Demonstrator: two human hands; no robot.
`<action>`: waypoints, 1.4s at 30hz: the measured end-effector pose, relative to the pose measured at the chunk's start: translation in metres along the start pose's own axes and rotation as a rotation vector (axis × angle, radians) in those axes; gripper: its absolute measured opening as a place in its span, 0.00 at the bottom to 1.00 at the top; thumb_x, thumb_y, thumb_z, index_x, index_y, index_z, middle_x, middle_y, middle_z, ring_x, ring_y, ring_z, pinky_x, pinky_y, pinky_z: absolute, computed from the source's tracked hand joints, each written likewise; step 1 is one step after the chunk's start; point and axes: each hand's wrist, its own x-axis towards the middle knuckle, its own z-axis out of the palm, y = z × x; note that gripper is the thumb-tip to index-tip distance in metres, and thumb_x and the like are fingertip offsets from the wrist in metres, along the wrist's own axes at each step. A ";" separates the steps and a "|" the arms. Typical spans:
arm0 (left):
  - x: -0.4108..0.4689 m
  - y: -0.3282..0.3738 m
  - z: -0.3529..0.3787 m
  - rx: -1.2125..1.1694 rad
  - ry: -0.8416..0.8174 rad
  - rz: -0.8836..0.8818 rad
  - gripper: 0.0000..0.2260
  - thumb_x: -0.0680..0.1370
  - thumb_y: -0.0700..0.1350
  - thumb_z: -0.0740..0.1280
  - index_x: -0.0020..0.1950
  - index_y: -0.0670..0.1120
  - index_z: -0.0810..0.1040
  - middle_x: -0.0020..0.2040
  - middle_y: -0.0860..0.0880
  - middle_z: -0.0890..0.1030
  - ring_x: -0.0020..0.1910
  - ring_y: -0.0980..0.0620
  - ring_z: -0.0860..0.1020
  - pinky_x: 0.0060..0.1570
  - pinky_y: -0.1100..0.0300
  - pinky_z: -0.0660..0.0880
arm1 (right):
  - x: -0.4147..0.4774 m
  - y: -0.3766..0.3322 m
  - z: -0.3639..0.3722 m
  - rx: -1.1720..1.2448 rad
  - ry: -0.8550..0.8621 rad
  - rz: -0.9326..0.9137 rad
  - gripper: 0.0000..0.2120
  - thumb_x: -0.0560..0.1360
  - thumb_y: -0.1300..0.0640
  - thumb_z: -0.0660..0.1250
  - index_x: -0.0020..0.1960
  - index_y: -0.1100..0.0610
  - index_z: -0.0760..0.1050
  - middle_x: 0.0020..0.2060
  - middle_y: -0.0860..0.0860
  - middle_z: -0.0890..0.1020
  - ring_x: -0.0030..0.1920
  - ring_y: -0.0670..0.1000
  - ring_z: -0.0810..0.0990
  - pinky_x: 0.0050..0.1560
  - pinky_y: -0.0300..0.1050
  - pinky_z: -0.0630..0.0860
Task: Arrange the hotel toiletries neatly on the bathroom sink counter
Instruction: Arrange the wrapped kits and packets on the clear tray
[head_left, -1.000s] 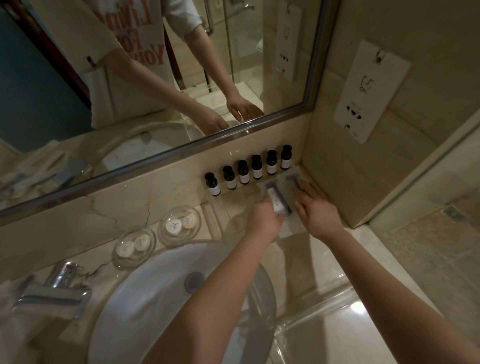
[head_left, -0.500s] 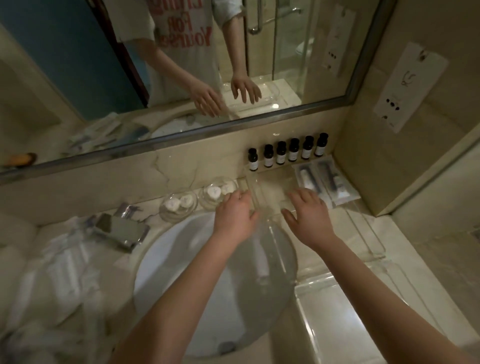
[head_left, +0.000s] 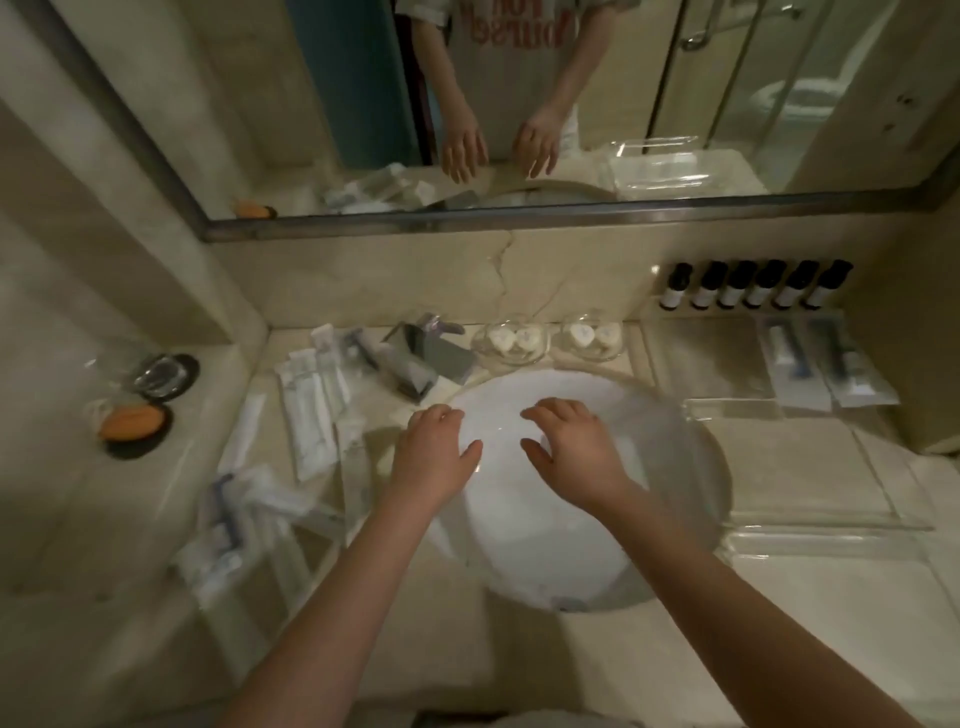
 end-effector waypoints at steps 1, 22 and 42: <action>-0.006 -0.015 -0.002 -0.009 -0.006 -0.035 0.23 0.78 0.53 0.61 0.70 0.44 0.68 0.69 0.46 0.70 0.68 0.45 0.67 0.66 0.54 0.66 | 0.003 -0.013 0.008 -0.003 -0.031 -0.023 0.18 0.76 0.51 0.63 0.64 0.54 0.73 0.63 0.53 0.76 0.64 0.57 0.72 0.60 0.51 0.70; -0.060 -0.275 0.009 -0.301 0.063 -0.877 0.23 0.73 0.58 0.66 0.58 0.42 0.76 0.56 0.42 0.80 0.53 0.42 0.79 0.50 0.49 0.79 | 0.072 -0.184 0.127 -0.063 -0.323 -0.217 0.20 0.76 0.53 0.61 0.68 0.54 0.68 0.63 0.54 0.75 0.60 0.57 0.73 0.57 0.52 0.74; 0.006 -0.264 -0.051 -0.854 0.399 -0.670 0.09 0.74 0.46 0.68 0.51 0.44 0.74 0.45 0.47 0.79 0.42 0.48 0.79 0.38 0.57 0.74 | 0.206 -0.195 0.144 0.028 -0.409 0.059 0.28 0.76 0.57 0.62 0.73 0.60 0.55 0.66 0.61 0.71 0.60 0.62 0.74 0.52 0.49 0.72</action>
